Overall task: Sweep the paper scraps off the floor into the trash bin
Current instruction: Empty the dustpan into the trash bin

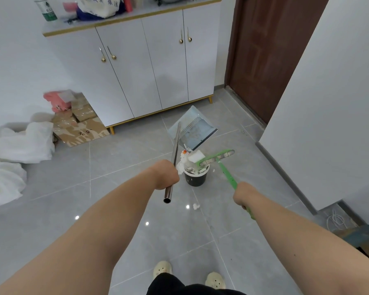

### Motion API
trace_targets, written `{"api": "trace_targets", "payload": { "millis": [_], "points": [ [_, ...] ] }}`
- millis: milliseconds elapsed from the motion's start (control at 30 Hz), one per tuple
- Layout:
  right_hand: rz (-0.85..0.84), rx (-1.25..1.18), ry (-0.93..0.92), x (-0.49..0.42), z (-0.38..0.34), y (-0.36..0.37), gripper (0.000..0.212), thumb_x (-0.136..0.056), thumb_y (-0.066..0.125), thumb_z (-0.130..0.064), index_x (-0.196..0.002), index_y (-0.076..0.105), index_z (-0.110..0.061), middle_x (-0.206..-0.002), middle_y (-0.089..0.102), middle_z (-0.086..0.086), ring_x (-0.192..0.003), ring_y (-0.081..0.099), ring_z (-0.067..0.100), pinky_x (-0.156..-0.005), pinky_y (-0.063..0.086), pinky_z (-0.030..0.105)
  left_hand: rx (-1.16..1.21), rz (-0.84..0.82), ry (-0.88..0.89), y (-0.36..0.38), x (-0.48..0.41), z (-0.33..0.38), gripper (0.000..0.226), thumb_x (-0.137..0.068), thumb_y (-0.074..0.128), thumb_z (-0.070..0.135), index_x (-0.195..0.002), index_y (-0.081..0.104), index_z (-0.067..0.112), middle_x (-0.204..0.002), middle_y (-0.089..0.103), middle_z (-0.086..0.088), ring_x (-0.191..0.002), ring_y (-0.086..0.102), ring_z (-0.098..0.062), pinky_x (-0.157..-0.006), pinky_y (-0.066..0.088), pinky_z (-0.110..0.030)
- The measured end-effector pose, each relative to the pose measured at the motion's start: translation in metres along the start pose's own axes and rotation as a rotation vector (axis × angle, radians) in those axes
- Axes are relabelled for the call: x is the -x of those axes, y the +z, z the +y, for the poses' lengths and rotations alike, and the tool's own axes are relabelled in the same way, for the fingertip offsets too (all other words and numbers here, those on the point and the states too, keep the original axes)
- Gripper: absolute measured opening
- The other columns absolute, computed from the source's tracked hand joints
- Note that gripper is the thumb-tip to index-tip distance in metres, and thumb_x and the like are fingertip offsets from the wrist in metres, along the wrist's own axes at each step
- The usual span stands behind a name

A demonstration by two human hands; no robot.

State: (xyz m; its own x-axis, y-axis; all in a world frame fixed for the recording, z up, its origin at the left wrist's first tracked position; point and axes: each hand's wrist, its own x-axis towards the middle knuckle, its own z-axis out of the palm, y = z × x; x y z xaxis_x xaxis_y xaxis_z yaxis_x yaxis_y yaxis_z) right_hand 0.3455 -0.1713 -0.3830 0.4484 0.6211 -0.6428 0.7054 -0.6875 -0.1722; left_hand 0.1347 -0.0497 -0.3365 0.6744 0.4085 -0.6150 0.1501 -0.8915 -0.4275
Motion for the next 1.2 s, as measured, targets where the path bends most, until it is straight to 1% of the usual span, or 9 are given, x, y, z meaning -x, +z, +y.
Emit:
{"api": "trace_targets", "payload": {
  "millis": [67, 133, 200, 367, 533, 700, 933, 1100, 1200],
  "points": [
    [-0.003, 0.001, -0.01, 0.001, 0.001, -0.004, 0.034, -0.093, 0.042, -0.004, -0.125, 0.051, 0.004, -0.094, 0.063, 0.013, -0.087, 0.066, 0.03, -0.049, 0.039, 0.027, 0.003, 0.006, 0.013, 0.003, -0.001, 0.0, 0.017, -0.089, 0.052, 0.003, -0.1, 0.063, 0.007, -0.095, 0.065, -0.009, -0.088, 0.063, -0.028, -0.066, 0.044, -0.032],
    [-0.007, -0.028, 0.005, 0.002, 0.003, -0.006, 0.033, -0.093, 0.041, -0.003, -0.122, 0.053, 0.003, -0.071, 0.05, 0.008, -0.06, 0.057, 0.024, -0.043, 0.036, 0.026, 0.008, 0.0, 0.02, 0.007, 0.0, 0.0, 0.016, -0.089, 0.052, 0.003, -0.099, 0.063, 0.007, -0.094, 0.066, -0.009, -0.086, 0.062, -0.026, -0.067, 0.044, -0.032],
    [-0.018, -0.088, 0.032, 0.001, 0.005, -0.007, 0.034, -0.091, 0.041, -0.004, -0.122, 0.053, 0.002, -0.069, 0.046, 0.008, -0.052, 0.049, 0.021, -0.041, 0.036, 0.026, 0.012, 0.003, 0.018, 0.01, 0.001, -0.002, 0.016, -0.089, 0.052, 0.003, -0.099, 0.064, 0.007, -0.094, 0.066, -0.008, -0.083, 0.061, -0.025, -0.067, 0.044, -0.031],
    [0.044, -0.094, 0.034, 0.002, 0.001, -0.017, 0.035, -0.093, 0.043, -0.01, -0.126, 0.051, -0.001, -0.082, 0.045, 0.008, -0.086, 0.053, 0.028, -0.071, 0.041, 0.028, -0.009, -0.017, 0.009, 0.003, 0.004, -0.009, 0.019, -0.088, 0.052, 0.0, -0.1, 0.065, 0.007, -0.096, 0.066, -0.008, -0.088, 0.063, -0.027, -0.064, 0.038, -0.03],
    [0.061, -0.094, 0.047, 0.001, 0.001, -0.039, 0.035, -0.094, 0.043, -0.01, -0.127, 0.049, 0.001, -0.067, 0.032, 0.005, -0.083, 0.045, 0.026, -0.072, 0.036, 0.027, -0.077, 0.001, 0.054, 0.001, 0.006, -0.011, 0.019, -0.087, 0.052, -0.002, -0.098, 0.066, 0.004, -0.095, 0.067, -0.009, -0.085, 0.062, -0.027, -0.064, 0.038, -0.03],
    [0.086, -0.085, 0.072, 0.002, -0.003, -0.053, 0.036, -0.094, 0.044, -0.009, -0.128, 0.048, 0.002, -0.067, 0.032, 0.006, -0.084, 0.045, 0.026, -0.072, 0.037, 0.026, -0.059, 0.037, 0.019, -0.009, 0.002, -0.011, 0.023, -0.091, 0.047, 0.01, -0.103, 0.065, 0.003, -0.097, 0.064, -0.009, -0.062, 0.047, -0.013, -0.056, 0.039, -0.022],
    [0.032, -0.059, 0.066, -0.001, -0.008, -0.069, 0.009, -0.093, 0.041, -0.005, -0.087, 0.045, 0.0, -0.067, 0.043, 0.012, -0.049, 0.044, 0.02, -0.039, 0.032, 0.023, -0.124, 0.013, 0.061, -0.022, 0.01, -0.025, 0.016, -0.089, 0.053, 0.003, -0.099, 0.065, 0.005, -0.094, 0.066, -0.012, -0.085, 0.062, -0.028, -0.073, 0.051, -0.034],
    [-0.05, -0.083, 0.058, -0.006, -0.018, -0.05, 0.015, -0.094, 0.041, -0.004, -0.106, 0.048, 0.003, -0.064, 0.047, 0.015, -0.037, 0.047, 0.021, -0.034, 0.032, 0.019, -0.049, 0.054, -0.003, -0.017, 0.012, -0.035, 0.013, -0.089, 0.056, 0.008, -0.099, 0.064, 0.008, -0.089, 0.064, -0.007, -0.073, 0.053, -0.022, -0.074, 0.049, -0.031],
    [-0.057, -0.038, 0.018, -0.01, -0.026, -0.03, 0.029, -0.094, 0.041, -0.007, -0.118, 0.053, 0.005, -0.067, 0.049, 0.012, -0.041, 0.048, 0.019, -0.031, 0.032, 0.017, -0.031, 0.068, -0.025, -0.016, 0.015, -0.04, 0.015, -0.091, 0.053, 0.009, -0.103, 0.062, 0.01, -0.095, 0.064, -0.007, -0.086, 0.061, -0.026, -0.073, 0.045, -0.031]
  ]
}}
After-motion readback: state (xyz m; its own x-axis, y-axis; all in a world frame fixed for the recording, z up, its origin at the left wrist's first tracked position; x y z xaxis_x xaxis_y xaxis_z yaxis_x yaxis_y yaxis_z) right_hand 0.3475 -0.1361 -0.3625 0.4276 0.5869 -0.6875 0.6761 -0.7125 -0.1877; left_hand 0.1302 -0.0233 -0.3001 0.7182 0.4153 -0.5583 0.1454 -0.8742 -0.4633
